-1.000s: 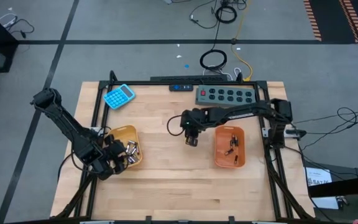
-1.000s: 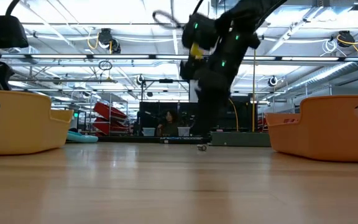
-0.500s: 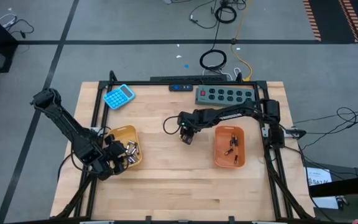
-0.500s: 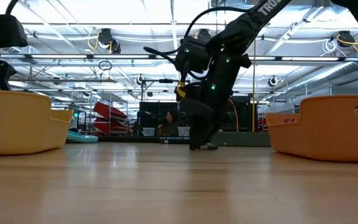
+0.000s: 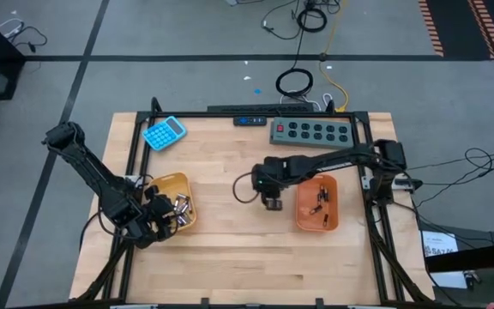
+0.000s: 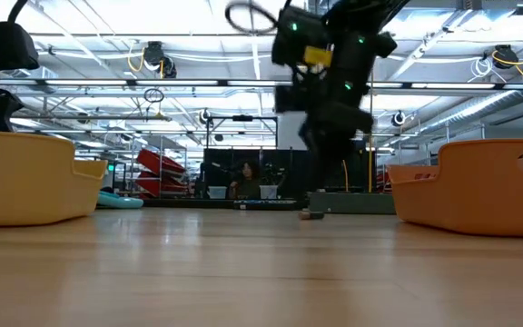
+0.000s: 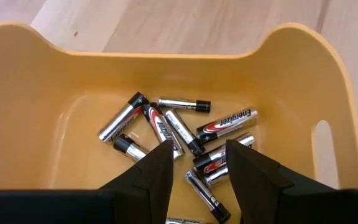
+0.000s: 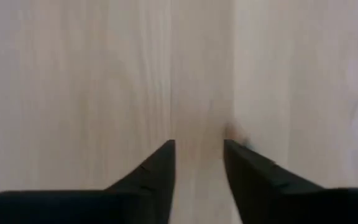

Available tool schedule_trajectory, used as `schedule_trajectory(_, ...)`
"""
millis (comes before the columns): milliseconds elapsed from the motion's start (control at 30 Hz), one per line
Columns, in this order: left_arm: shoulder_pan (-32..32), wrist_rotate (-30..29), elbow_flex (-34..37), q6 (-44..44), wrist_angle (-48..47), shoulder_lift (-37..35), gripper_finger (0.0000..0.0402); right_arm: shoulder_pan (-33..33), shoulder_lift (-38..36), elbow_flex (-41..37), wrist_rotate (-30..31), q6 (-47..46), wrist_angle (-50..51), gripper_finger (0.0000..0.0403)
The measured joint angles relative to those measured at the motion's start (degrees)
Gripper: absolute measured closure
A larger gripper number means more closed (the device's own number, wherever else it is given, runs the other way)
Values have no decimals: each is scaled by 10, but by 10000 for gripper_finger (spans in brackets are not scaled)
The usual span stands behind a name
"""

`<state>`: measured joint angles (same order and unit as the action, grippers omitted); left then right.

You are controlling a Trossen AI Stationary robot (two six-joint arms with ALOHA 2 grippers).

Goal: Sort batteries
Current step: Put the brown battery into the orange bin

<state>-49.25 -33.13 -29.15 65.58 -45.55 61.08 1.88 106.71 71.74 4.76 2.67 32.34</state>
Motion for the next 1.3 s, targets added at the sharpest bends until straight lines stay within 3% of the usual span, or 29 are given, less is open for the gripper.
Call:
schedule_trajectory(200,4,-21,0,-4,1,0,244,-3,7,-1,10,19,63,198)
schedule_trajectory(367,9,-25,0,0,1,0,244,10,29,-2,13,53,30,189)
schedule_trajectory(700,9,-16,0,0,1,0,244,53,40,-1,4,91,7,218)
schedule_trajectory(900,9,-17,0,0,1,0,244,79,84,3,-72,101,2,241)
schedule_trajectory(1000,9,-17,0,0,0,0,244,80,102,4,-71,105,5,277)
schedule_trajectory(1133,9,-17,0,0,0,0,244,77,108,5,-75,95,6,376)
schedule_trajectory(1300,9,-20,0,1,1,0,244,63,104,4,-58,80,1,394)
